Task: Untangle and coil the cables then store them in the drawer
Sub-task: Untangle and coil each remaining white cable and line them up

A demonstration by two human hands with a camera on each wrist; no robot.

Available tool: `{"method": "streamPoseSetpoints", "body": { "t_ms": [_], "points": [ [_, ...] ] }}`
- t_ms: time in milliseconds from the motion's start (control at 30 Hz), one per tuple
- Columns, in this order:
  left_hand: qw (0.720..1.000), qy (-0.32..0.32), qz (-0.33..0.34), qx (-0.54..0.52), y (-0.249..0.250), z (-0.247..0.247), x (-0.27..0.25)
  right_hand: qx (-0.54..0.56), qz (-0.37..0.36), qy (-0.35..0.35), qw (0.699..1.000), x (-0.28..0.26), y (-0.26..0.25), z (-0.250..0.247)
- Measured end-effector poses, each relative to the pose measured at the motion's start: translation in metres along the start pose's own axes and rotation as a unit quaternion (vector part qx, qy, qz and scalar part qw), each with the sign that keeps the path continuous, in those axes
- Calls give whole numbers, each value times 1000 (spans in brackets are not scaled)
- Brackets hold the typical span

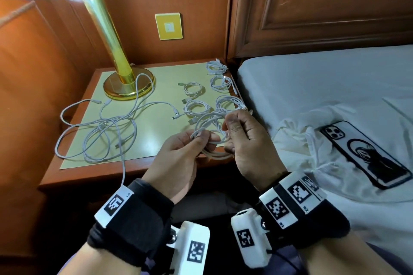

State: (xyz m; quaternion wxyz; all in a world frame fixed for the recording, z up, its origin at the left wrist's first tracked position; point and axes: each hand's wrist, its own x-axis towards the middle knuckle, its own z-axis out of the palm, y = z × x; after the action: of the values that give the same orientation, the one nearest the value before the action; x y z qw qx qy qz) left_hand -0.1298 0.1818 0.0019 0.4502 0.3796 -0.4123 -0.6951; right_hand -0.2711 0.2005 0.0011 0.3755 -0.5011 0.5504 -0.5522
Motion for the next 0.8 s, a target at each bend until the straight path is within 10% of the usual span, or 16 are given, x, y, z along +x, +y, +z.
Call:
{"method": "streamPoseSetpoints", "body": {
  "t_ms": [500, 633, 800],
  "points": [
    [966, -93, 8, 239, 4, -17, 2, -12, 3, -44, 999, 3, 1, -4],
    [915, -140, 99, 366, 7, -29, 3, -16, 8, -24, 1000, 6, 1, -10],
    [871, -16, 150, 468, -1, -27, 5, -58, 30, 16, 998, 9, -2, -20]
  ]
}}
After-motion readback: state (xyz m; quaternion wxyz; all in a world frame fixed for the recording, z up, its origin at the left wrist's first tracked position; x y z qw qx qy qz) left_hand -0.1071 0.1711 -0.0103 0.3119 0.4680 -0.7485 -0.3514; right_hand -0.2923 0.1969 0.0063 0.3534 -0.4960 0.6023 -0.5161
